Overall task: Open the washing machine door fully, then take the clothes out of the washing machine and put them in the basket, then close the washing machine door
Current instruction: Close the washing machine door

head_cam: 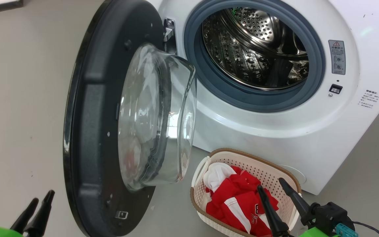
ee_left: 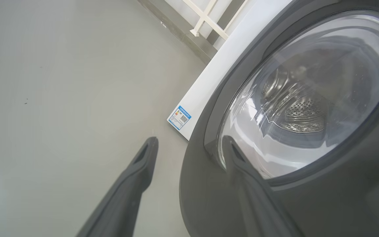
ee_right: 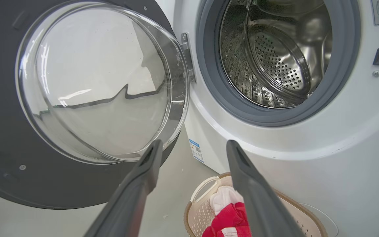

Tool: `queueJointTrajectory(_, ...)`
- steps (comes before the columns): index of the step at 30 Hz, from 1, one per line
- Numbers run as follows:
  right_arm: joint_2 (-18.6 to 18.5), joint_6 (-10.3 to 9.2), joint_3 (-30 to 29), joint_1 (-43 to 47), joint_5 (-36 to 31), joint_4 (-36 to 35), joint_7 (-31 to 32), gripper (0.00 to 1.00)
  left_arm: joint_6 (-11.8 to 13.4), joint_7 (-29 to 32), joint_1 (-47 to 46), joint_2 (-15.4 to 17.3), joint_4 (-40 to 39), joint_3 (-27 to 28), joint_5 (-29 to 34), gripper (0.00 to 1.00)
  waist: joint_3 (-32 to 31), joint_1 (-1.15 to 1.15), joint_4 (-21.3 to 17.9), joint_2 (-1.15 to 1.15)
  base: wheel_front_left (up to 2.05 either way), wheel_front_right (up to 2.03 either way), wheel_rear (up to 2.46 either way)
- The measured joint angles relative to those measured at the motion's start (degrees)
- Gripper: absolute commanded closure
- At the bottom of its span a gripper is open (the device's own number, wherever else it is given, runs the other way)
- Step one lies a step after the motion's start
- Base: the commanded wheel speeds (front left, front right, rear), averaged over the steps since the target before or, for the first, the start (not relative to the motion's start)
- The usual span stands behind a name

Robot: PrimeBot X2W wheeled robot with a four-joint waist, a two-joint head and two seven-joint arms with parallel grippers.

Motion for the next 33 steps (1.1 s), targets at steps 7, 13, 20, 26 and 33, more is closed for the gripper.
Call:
queueJointTrajectory(7,0.0,0.0,0.5,0.0,0.4,-0.1,0.0,0.0,0.0,-5.6,0.9,-2.8,4.8,-0.7,4.3,0.0,0.3,0.0,0.3,0.0,0.0,0.0,0.0)
queueJointTrajectory(13,0.0,0.0,0.7,-0.1,0.5,0.0,0.0,0.0,-0.1,-5.8,1.7,-7.6,6.9,9.9,21.1,0.0,0.2,0.0,0.4,0.0,0.0,0.0,0.0)
queueJointTrajectory(20,-0.1,0.0,0.6,-0.2,1.0,0.1,0.0,0.0,1.0,-5.8,7.2,-16.6,1.8,23.3,43.2,0.0,-0.3,0.0,0.3,0.0,0.0,0.0,0.0)
queueJointTrajectory(26,-0.1,0.0,-0.1,-0.2,1.4,0.0,0.0,0.0,0.9,-5.8,9.7,-22.6,-5.2,30.8,56.2,0.0,-0.6,0.0,0.1,0.0,0.0,0.0,0.0)
queueJointTrajectory(33,-0.1,0.0,-0.5,0.0,1.4,-0.5,0.0,0.0,0.0,-5.8,12.0,-28.0,-11.3,36.1,64.6,0.0,-1.2,0.0,-0.1,0.0,0.0,0.0,0.0)
